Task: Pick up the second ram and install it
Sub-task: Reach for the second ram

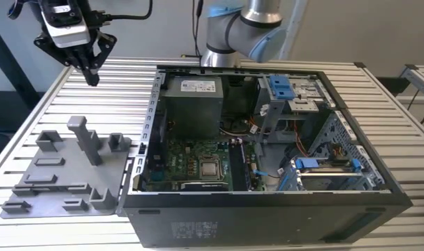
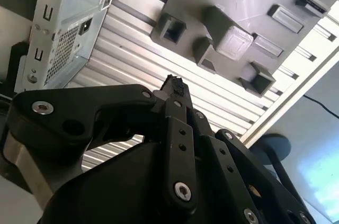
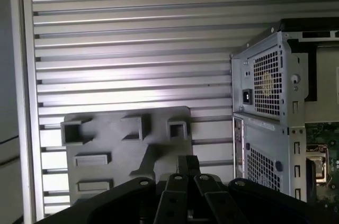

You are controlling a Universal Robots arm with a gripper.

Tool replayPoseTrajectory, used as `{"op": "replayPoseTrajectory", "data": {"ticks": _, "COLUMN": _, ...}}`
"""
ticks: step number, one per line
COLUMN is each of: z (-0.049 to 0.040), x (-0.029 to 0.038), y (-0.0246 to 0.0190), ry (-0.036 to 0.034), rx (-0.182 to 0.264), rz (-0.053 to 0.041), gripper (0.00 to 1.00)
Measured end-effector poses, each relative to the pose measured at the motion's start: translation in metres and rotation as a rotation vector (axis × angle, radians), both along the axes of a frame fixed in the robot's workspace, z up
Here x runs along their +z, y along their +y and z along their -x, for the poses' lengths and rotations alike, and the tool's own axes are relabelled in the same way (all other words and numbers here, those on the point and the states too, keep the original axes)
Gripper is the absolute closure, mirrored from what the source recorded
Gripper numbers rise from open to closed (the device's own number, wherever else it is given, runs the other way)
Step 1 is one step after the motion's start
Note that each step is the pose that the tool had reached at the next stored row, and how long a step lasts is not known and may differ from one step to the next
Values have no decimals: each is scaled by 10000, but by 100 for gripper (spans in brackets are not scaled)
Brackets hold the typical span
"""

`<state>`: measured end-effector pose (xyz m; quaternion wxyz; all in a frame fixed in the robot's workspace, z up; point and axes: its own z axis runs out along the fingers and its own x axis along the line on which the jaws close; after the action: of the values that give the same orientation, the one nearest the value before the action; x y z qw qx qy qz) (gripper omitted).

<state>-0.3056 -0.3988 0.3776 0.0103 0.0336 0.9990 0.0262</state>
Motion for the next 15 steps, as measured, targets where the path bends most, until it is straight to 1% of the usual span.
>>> {"op": "replayPoseTrajectory", "data": {"ticks": 8, "z": 332, "x": -15, "y": 0, "ry": -2, "rx": 28, "rz": -51, "gripper": 89}}
{"op": "replayPoseTrajectory", "data": {"ticks": 15, "z": 603, "x": -29, "y": 0, "ry": -1, "rx": 60, "rz": -74, "gripper": 89}}
